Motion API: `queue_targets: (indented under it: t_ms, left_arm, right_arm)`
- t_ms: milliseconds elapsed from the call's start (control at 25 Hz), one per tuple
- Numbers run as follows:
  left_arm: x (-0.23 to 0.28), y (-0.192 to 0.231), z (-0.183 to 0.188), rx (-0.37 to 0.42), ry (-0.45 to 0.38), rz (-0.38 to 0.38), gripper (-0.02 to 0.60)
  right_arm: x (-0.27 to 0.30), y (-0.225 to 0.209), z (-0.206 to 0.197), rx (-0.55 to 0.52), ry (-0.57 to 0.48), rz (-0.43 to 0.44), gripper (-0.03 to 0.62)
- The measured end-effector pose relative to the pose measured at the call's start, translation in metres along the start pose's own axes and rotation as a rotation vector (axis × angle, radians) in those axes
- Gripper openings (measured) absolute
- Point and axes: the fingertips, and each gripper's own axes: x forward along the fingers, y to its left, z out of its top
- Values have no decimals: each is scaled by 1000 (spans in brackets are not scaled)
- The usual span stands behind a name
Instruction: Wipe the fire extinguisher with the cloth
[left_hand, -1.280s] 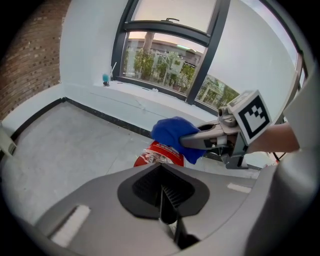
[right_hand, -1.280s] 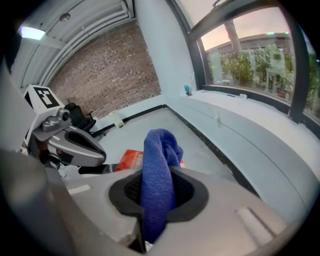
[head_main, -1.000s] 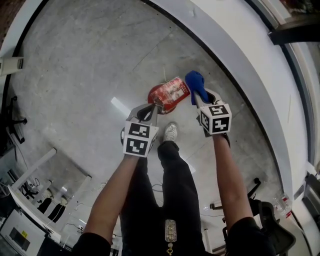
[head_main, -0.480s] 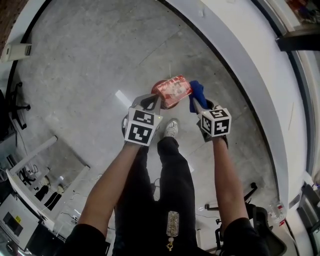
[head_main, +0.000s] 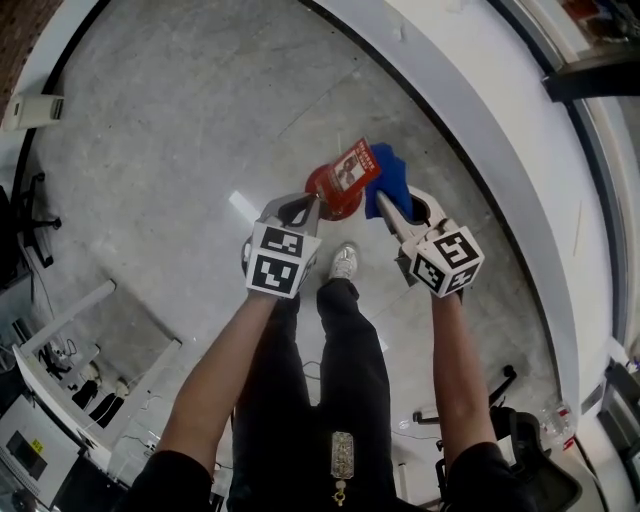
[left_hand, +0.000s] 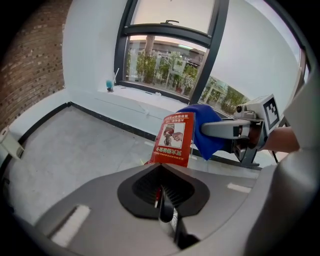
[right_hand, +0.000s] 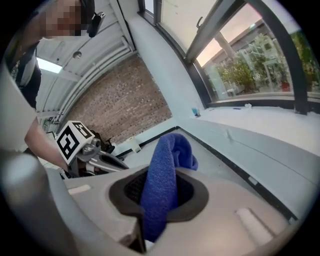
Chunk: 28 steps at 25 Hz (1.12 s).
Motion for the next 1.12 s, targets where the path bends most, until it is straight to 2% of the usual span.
queue_targets:
  t_ms: [160, 280, 400, 560, 720, 960, 1120]
  left_arm:
    - [-12, 7, 4, -19, -39, 9, 6]
    - [-28, 16, 6, -41, -76, 8, 6]
    - [-39, 31, -4, -71, -75, 25, 6]
    - [-51, 48, -24, -105, -71, 41, 6]
    - [-56, 55, -39, -117, -70, 30, 6]
    - [-54, 54, -45, -110, -73, 2, 6]
    - [-54, 55, -44, -103, -85, 0, 6]
  right_arm:
    - [17, 30, 16, -61, 1, 80, 57]
    - [33, 59, 11, -116, 53, 144, 57]
    - [46, 85, -1, -175, 119, 201, 57]
    - [57, 106, -19, -236, 205, 225, 57]
    - [63, 110, -36, -261, 296, 183, 57]
    - [66, 77, -59, -277, 505, 5, 57]
    - [72, 79, -62, -301, 566, -1, 57]
